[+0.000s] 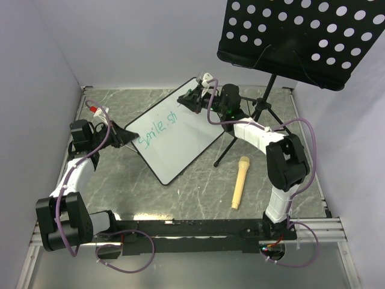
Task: Write a sentence on the whiteboard
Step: Pick up the sentence from the whiteboard.
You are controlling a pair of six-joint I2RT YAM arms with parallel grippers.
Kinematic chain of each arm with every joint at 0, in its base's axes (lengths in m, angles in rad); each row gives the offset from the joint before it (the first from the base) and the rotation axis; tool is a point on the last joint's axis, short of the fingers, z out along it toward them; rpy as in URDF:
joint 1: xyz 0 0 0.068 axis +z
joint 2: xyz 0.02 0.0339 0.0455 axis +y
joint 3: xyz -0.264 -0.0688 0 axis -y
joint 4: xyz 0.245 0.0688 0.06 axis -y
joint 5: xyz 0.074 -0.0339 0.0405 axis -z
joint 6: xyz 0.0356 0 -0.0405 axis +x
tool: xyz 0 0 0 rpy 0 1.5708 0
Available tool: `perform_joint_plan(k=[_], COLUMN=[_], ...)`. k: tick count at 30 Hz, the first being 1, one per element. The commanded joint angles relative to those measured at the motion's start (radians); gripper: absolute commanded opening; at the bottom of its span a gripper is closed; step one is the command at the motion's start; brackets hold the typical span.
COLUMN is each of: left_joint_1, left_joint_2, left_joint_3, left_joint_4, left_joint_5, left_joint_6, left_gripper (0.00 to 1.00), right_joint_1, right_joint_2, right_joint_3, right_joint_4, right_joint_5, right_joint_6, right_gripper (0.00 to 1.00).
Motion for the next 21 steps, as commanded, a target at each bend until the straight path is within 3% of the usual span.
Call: perform_joint_plan(k=[1, 21], left_joint_1=[-0.014, -0.014], left_joint_2=[0.019, 0.042], left_joint_3=[-0.012, -0.007], left_joint_4=[-0.073, -0.081], left_joint_5=[-0.167, -0.150], left_joint_6=[0.295, 0.291], left_gripper=[0.01, 0.01], right_joint_1=[0.004, 0.023], right_joint_2=[0.017, 0.120], right_joint_3=[0.052, 0.069], right_joint_4=[0.054, 0.066], right_joint_5=[0.027, 0.060], right_joint_6=[0.000, -0.007], right_gripper=[0.00, 0.00])
